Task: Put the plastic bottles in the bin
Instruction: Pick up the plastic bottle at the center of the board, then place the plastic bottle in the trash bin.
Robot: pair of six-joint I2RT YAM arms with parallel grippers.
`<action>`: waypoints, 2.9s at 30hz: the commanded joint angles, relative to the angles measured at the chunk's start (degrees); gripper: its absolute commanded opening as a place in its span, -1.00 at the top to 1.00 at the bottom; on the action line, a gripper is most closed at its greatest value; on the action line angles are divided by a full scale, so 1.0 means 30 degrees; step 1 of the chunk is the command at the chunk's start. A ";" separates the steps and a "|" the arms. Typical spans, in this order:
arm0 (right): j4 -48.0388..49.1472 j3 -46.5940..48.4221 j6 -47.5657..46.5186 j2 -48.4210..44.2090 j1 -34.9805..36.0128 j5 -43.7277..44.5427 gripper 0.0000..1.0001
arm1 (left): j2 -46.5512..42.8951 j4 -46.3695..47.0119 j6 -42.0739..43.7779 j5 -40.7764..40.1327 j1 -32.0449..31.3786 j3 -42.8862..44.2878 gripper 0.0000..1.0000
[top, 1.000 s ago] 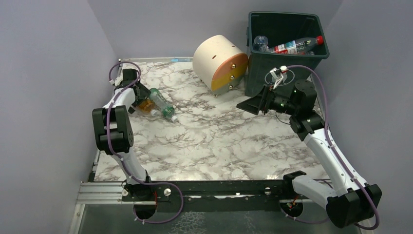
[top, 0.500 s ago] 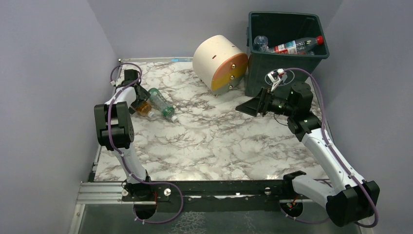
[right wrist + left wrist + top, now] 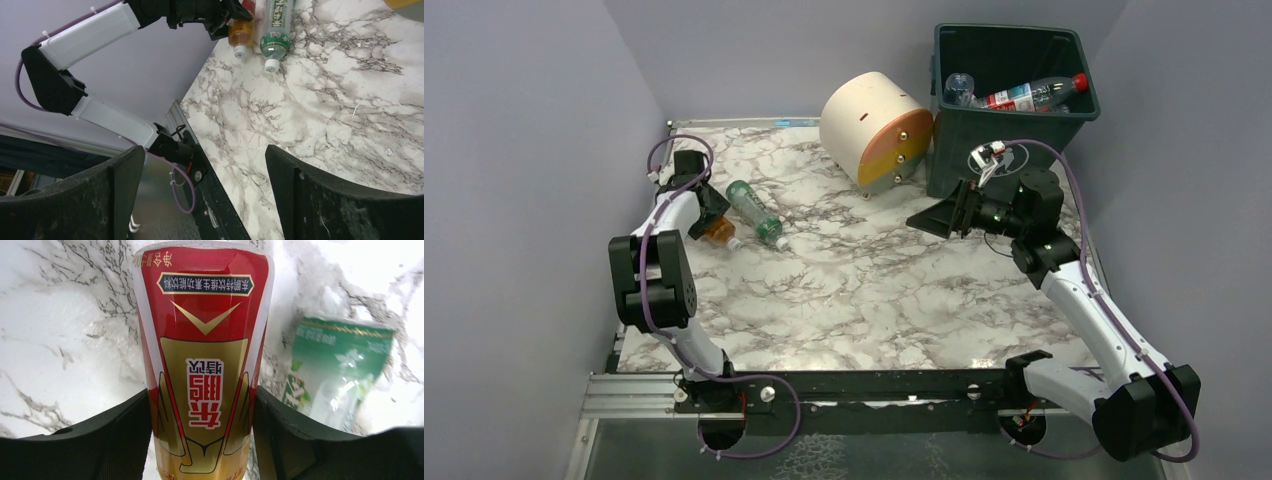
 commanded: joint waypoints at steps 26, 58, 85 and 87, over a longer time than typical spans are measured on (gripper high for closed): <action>0.0094 0.0356 -0.0059 0.0059 0.0155 -0.0523 -0.86 | -1.2174 -0.1549 0.2586 1.1482 -0.0160 -0.4269 -0.05; -0.4440 0.1744 -0.2038 0.2243 0.0155 0.0734 -0.86 | -1.0781 0.3923 0.2496 0.5372 -1.9165 -0.5003 -0.11; -0.5023 0.0509 -0.2524 0.3738 0.0763 -0.0281 -0.89 | -0.8538 0.4688 0.5267 -0.0217 -2.3631 -0.3063 -0.11; -0.5182 0.0291 -0.2625 0.3624 0.0798 -0.0316 -0.89 | -0.8586 0.4644 0.5392 -0.0822 -2.3886 -0.3042 -0.11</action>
